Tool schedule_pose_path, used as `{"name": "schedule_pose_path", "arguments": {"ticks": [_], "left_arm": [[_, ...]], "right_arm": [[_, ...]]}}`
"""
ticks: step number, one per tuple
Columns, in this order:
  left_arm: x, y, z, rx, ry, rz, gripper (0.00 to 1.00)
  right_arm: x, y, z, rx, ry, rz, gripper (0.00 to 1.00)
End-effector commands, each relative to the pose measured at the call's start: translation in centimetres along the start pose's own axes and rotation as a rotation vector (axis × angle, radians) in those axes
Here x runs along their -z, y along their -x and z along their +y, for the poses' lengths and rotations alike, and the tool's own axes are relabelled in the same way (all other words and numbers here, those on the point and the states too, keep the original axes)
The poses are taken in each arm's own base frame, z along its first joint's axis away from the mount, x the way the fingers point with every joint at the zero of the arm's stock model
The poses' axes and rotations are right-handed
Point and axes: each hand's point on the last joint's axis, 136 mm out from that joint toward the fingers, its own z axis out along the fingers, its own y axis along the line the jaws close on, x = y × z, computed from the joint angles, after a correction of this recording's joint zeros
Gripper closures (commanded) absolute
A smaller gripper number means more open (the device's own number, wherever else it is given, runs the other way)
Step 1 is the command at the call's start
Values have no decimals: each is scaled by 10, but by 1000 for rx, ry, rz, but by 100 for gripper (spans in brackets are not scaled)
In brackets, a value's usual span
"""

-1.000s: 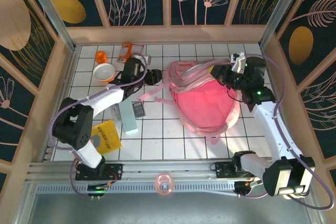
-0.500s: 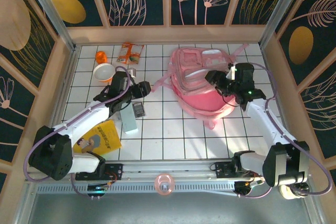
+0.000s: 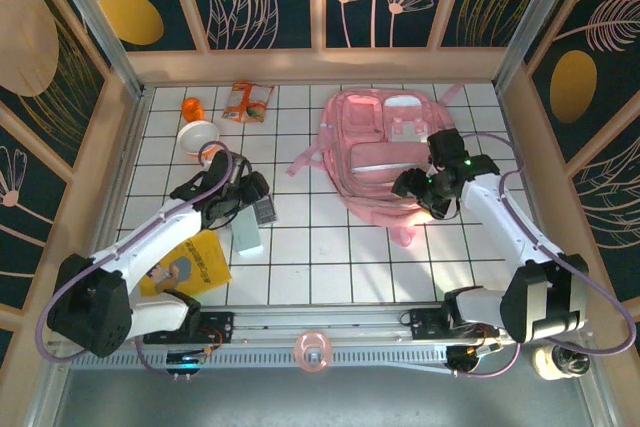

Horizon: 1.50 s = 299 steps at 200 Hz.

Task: Pack the student bag

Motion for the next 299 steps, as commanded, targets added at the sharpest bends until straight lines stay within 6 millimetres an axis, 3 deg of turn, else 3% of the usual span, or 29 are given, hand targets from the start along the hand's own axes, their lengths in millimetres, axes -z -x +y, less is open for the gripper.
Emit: {"name": "schedule_pose_path", "arguments": {"ticks": [1,45,80,112,155,213,235,267,299], "left_arm": [[10,1,44,139,119,-32,27],[22,2,98,416,125,-96,31],[13,-14,128,528,178,-66,34],[2,-31,144,558,224,-40,35],[-12,-45,144,538,147,-12,37],[-30,-30,95,463,-58,21,41],[-39,-28,62,376,-94,42,41],[-56,-44,11,261,-148,123,41],[-44,-34,-19,215,-192,111,38]], "right_arm": [[18,-6,-15,30,-155,2,22],[34,-9,-13,79,-236,-13,19],[43,-10,20,132,-139,-49,20],[45,-13,39,182,-97,-70,20],[55,0,67,227,52,-194,22],[86,13,97,224,274,-366,21],[94,11,104,228,349,-391,22],[96,10,110,237,385,-405,22],[104,8,122,276,395,-435,24]]}}
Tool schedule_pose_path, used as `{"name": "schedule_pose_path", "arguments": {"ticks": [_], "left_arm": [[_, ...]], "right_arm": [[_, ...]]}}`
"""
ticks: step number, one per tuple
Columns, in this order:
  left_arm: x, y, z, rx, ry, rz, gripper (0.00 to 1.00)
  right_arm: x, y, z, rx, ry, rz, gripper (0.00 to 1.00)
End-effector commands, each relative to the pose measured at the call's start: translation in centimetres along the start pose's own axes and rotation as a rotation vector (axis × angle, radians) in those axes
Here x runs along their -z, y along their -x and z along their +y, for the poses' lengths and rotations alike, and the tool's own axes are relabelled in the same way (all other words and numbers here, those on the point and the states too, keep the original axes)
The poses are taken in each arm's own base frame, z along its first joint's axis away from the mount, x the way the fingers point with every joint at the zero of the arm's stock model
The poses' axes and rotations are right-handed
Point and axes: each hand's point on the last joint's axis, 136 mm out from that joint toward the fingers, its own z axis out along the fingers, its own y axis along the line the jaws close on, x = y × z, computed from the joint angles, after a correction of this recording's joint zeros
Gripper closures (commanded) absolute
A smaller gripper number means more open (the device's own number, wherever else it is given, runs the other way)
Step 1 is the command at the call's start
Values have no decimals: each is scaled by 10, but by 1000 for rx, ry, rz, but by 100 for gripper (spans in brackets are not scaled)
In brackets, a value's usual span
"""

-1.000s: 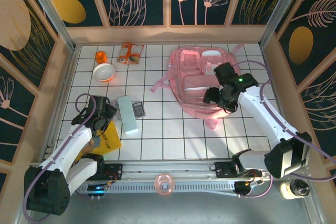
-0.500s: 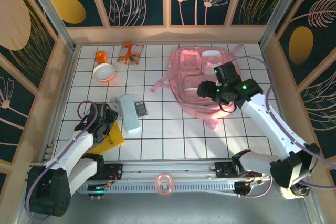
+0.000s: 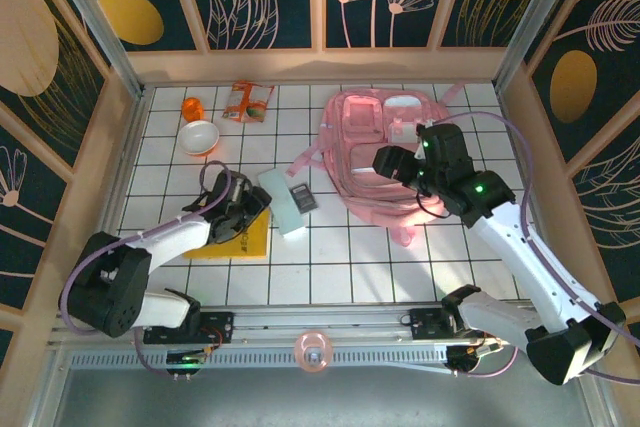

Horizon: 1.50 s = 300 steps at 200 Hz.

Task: Pack the student bag

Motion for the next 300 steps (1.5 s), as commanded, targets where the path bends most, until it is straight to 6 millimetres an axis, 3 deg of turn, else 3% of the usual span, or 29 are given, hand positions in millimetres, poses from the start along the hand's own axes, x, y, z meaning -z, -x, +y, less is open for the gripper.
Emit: {"name": "schedule_pose_path", "arguments": {"ticks": [1,26,83,106,161,226,242,263,281,300], "left_arm": [[10,0,-30,-37,-65,10,38],[36,13,-22,-29,-18,-64,33],[86,45,83,152,183,-223,32],[87,46,108,191,220,-254,33],[32,31,96,138,121,-79,42],[4,67,57,10,67,-104,39],[8,77,37,-22,45,-104,36],[28,77,15,-63,-12,-96,32],[46,68,13,-81,-50,-90,31],[58,57,30,-44,-82,-98,31]], "right_arm": [[5,8,21,32,50,-47,24],[8,4,45,90,95,-67,25],[-16,-30,102,229,150,-6,25],[-29,-46,115,262,171,28,26],[-57,-80,142,279,283,120,27],[-106,-122,159,274,328,248,30],[-126,-130,158,297,292,286,31],[-156,-141,152,350,228,330,32],[-181,-148,151,392,201,361,34],[-209,-155,142,430,149,390,36]]}}
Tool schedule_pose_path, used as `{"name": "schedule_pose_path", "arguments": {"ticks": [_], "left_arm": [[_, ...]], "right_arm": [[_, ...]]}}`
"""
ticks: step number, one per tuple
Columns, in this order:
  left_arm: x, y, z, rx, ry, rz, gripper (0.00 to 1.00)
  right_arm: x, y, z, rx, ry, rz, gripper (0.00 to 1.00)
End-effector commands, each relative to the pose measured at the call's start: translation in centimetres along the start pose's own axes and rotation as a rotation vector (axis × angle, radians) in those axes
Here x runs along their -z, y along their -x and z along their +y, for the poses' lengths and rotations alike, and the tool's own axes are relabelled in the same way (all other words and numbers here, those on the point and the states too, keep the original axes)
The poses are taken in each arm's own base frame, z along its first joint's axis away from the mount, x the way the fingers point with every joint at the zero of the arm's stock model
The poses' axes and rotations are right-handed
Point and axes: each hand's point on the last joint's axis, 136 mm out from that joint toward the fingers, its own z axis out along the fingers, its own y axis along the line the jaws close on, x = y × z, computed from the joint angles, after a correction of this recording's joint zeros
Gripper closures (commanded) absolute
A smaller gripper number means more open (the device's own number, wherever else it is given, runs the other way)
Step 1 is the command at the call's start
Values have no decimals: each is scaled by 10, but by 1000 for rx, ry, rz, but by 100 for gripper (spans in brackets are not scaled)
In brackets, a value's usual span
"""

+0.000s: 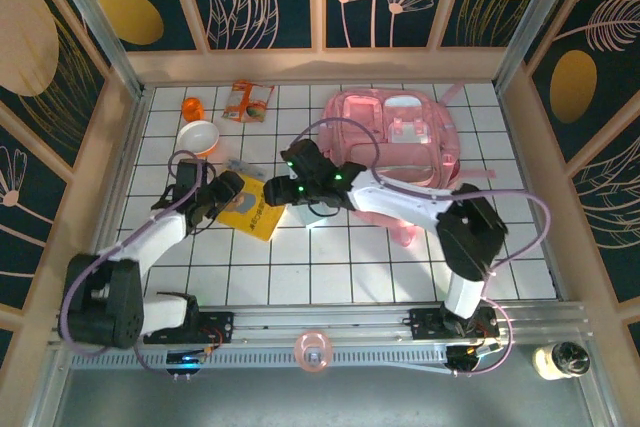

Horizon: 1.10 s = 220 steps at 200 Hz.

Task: Pack the student bag

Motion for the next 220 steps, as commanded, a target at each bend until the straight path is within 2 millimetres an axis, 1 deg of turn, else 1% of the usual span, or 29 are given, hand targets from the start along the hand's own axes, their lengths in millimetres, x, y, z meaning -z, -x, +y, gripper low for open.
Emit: {"name": "schedule_pose_path", "arguments": {"ticks": [1,23,38,50,64,80,94,124,135,141,157,169,177,189,195,203,220], "left_arm": [[18,-21,20,16,-13,45,31],[26,-35,42,76,-40,45,32],[27,-43,52,100,-55,44,32],[26,-49,56,119,-80,49,33],[23,-58,54,142,-134,78,34],[20,-63,52,159,-164,105,35],[19,-60,50,147,-165,96,35],[13,-54,49,125,-159,84,34],[8,-52,47,115,-161,88,35],[6,-50,45,107,-161,94,36],[0,-45,41,78,-150,107,36],[-1,-40,37,53,-142,108,36],[-1,-37,35,42,-136,106,36],[2,-35,34,30,-126,104,35],[3,-34,34,26,-122,104,35],[5,-34,36,24,-116,101,35],[9,-36,45,37,-102,94,35]], "right_arm": [[-21,5,-7,63,-43,35,36],[-45,5,-23,101,-106,69,38],[-59,4,-33,115,-140,88,38],[-69,4,-39,124,-157,102,38],[-82,1,-41,133,-158,120,38],[-95,-11,-45,121,-161,172,41],[-98,-27,-43,102,-135,213,44],[-91,-63,-27,12,-40,279,46],[-85,-68,-20,-4,-21,288,46],[-81,-69,-12,-9,-7,291,46],[-63,-60,9,-14,39,265,47],[-45,-43,20,-19,68,217,46],[-35,-30,22,-23,75,182,45],[-25,-13,15,-36,57,140,40],[-25,-8,10,-35,39,127,40],[-27,-3,0,-26,7,117,39],[-40,0,-17,11,-60,128,39]]}}
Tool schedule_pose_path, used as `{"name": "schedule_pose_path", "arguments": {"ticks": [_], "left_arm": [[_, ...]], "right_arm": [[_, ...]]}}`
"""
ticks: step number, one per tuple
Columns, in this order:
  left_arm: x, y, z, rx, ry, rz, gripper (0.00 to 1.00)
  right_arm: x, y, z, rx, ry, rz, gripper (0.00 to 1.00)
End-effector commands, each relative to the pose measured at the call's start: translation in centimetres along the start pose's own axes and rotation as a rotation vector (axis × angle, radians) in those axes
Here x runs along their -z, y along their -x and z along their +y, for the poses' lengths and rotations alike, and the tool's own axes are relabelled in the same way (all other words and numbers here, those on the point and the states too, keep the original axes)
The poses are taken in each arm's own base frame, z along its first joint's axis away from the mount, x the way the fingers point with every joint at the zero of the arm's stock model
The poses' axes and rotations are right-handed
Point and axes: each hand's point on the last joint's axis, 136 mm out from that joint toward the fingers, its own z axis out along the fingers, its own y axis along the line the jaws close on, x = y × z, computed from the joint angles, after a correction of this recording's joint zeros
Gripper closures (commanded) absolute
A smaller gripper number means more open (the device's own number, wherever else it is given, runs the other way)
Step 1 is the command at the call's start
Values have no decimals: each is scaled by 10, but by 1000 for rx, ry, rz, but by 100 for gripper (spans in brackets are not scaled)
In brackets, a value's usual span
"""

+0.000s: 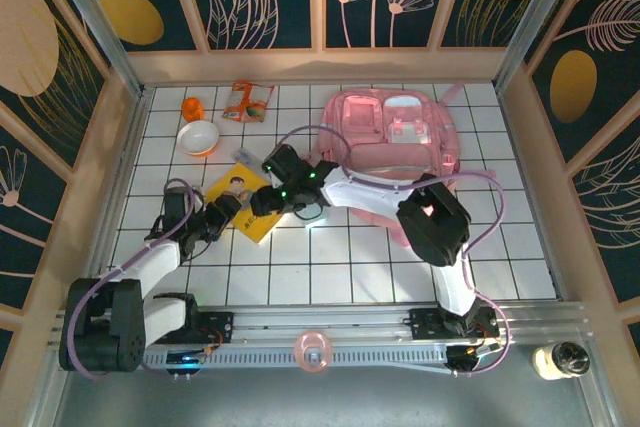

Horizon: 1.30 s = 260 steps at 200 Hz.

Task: Pack the student bag

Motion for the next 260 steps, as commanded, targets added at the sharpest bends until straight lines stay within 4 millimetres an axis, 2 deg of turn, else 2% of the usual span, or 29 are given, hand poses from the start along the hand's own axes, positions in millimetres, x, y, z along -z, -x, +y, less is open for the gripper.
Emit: {"name": "schedule_pose_path", "arguments": {"ticks": [1,24,63,92,110,124,163,178,206,244,260], "left_arm": [[8,4,4,-28,14,-22,35],[14,4,14,7,-1,-30,37],[15,4,15,14,-21,-23,38],[10,-2,17,28,-38,8,39],[8,-4,18,35,-46,15,40],[5,-5,19,39,-52,24,40],[-1,-16,22,58,-85,73,41],[-2,-21,23,61,-96,89,41],[2,-25,5,51,-181,133,43],[25,-16,-37,-1,-293,127,42],[30,-15,-45,-16,-315,123,41]], "right_arm": [[3,19,-25,12,-97,-26,39],[-15,24,-38,80,-171,-5,40],[-35,35,-52,129,-260,3,40],[-55,31,-64,141,-292,31,43],[-63,19,-69,139,-304,71,46],[-64,9,-65,126,-280,98,54],[-67,-44,-42,25,-135,224,67],[-67,-54,-34,-12,-86,242,69],[-65,-52,-18,-58,11,220,71],[-66,-50,-8,-82,67,219,73],[-66,-50,-6,-89,81,217,73]]}}
